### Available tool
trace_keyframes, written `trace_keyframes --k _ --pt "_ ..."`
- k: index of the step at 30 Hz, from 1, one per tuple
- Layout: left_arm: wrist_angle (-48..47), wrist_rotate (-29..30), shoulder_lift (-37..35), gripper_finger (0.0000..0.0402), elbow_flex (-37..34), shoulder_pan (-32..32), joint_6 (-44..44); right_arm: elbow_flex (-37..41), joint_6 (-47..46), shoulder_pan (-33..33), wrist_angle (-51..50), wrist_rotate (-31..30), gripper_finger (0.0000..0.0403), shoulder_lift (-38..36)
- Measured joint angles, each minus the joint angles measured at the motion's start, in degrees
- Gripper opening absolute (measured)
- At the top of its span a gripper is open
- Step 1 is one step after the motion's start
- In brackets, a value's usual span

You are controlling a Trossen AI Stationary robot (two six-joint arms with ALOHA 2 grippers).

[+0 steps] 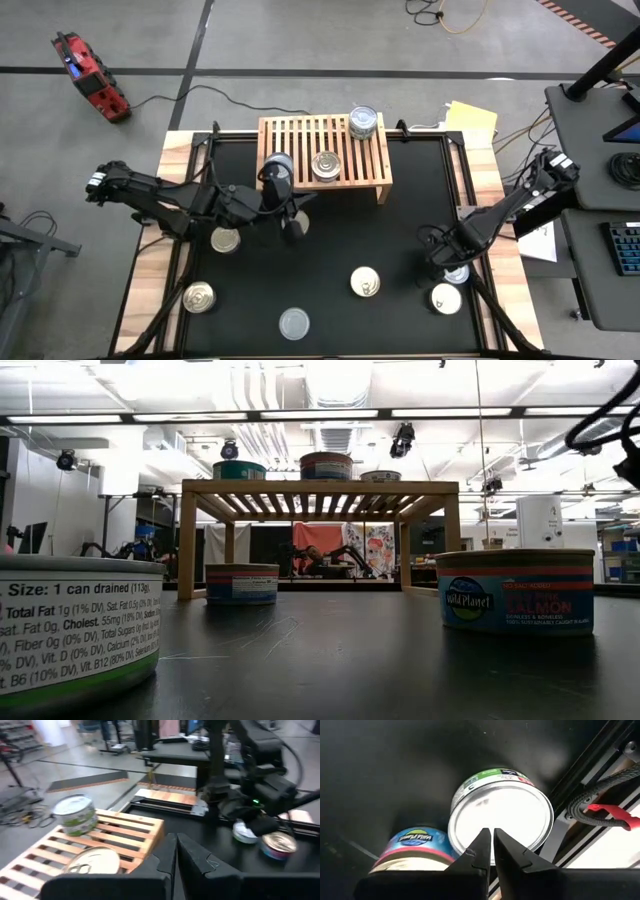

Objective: Stack canned seafood by type on shelf
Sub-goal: Stack the green white tuna can on top of the green white tuna can on the shelf

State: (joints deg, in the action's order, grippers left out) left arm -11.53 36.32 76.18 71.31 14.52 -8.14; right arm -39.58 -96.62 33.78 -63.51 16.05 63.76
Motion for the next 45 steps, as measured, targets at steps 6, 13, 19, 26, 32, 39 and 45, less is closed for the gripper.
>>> trace_keyframes --k 6,13,19,26,32,39,45 --pt "0.0 0.7 0.0 0.0 0.0 0.0 0.2 1.1 0.8 0.4 6.3 0.0 0.0012 3.3" --pt "0.0 0.7 0.2 0.0 -0.2 0.0 -0.3 1.0 3.5 0.4 10.3 -0.6 0.0012 9.1" --pt "-0.1 0.7 0.6 0.0 -0.6 0.0 -0.9 1.0 5.8 -0.2 14.4 -3.8 0.0012 12.7" --pt "0.1 0.7 2.4 0.0 -1.1 0.0 -2.4 -0.5 15.4 -5.4 25.9 -20.9 0.0012 12.0" --pt "0.5 0.3 5.2 0.0 -1.1 0.0 -3.5 -7.0 26.4 -7.2 30.4 -33.3 0.0012 9.0" --pt "0.4 -6.5 8.1 0.0 -1.0 0.1 -5.8 -11.6 36.1 -7.7 26.7 -37.3 0.0012 8.9" --pt "0.0 -15.4 12.4 0.0 -1.0 0.1 -9.1 -10.6 34.1 -9.4 18.8 -37.2 0.0012 9.1"
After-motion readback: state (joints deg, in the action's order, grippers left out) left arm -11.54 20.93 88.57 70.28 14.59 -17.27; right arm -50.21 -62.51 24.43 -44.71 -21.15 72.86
